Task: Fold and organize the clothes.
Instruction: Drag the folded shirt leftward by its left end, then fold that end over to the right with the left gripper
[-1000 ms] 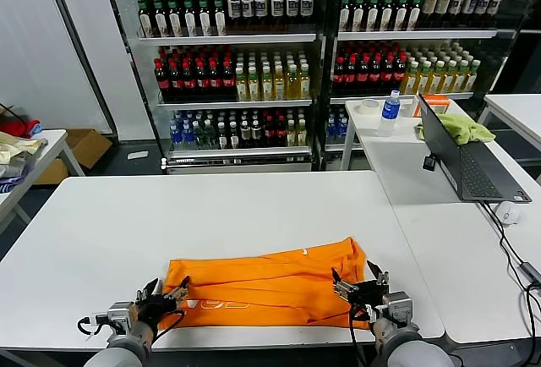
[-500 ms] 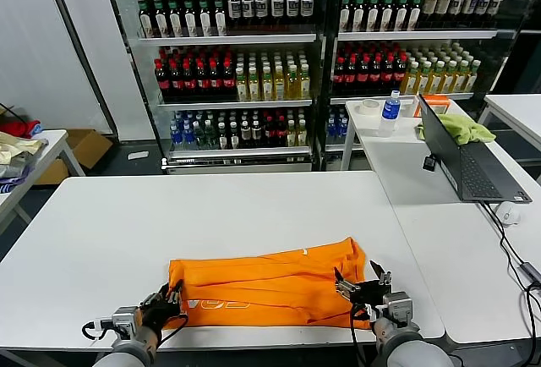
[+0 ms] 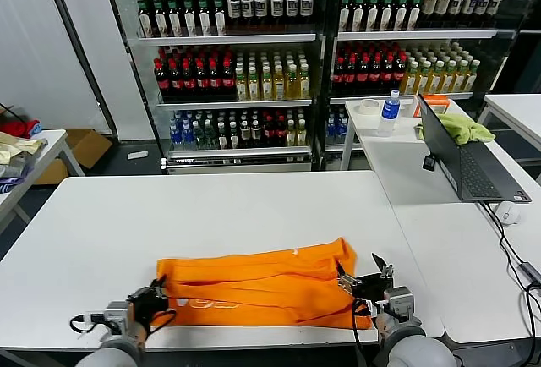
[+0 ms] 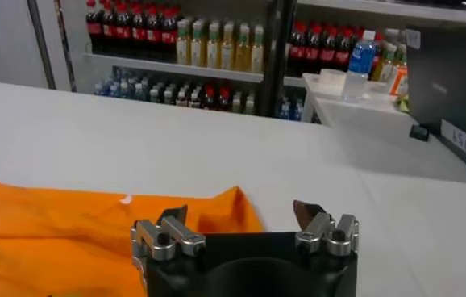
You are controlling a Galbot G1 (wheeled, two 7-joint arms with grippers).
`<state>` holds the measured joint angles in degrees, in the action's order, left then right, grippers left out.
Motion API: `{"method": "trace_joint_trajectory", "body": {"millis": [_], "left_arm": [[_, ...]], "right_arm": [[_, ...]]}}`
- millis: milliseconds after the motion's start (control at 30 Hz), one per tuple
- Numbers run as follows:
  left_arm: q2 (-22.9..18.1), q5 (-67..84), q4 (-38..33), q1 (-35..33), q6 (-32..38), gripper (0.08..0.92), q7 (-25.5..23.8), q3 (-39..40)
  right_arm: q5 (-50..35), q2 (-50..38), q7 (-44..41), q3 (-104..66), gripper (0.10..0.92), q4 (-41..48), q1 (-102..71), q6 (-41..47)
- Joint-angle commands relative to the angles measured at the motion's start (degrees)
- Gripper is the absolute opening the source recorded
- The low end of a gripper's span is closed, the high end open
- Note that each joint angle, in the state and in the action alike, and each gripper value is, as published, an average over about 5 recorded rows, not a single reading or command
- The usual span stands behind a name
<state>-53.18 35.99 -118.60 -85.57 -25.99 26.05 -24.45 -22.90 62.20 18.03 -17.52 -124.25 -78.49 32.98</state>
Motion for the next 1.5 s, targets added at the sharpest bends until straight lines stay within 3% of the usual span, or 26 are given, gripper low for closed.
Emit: {"method": "trace_joint_trajectory", "body": {"millis": [33, 267, 400, 667, 900, 1100, 1500], "left_arm": [[7.9, -5.3, 2.4, -5.1, -4.8, 0.095, -3.9, -19.9], [13.4, -11.2, 12.4, -7.8, -5.8, 0.095, -11.6, -34.7], [13.8, -10.8, 11.2, -7.9, -6.0, 0.095, -13.3, -36.5], [7.2, -4.3, -4.0, -7.8, -7.1, 0.095, -12.8, -26.0], [4.2, 3.4, -13.7, -6.7, -7.2, 0.095, -12.1, -16.9], [3.0, 3.7, -13.6, -2.4, -7.2, 0.095, -12.3, -9.7], [-0.3, 1.6, -5.6, 8.8, -7.2, 0.095, -11.6, 2.4]], "right_arm": [[0.4, 0.0, -0.3, 0.2, 0.823, 0.1, 1.7, -0.2], [0.3, 0.2, -0.3, 0.3, 0.823, -0.2, 1.9, -0.2], [0.3, 0.1, -0.1, 0.4, 0.823, -0.3, 1.9, -0.2], [0.6, -1.1, 0.2, -0.6, 0.823, -1.4, 1.6, -0.5], [1.0, -2.0, 0.8, -1.0, 0.823, -2.6, 1.2, -0.1], [1.6, -2.5, 0.9, -1.0, 0.823, -3.3, 0.3, -0.1], [2.1, -2.3, 0.9, -2.2, 0.823, -3.3, -1.0, -0.1]]}}
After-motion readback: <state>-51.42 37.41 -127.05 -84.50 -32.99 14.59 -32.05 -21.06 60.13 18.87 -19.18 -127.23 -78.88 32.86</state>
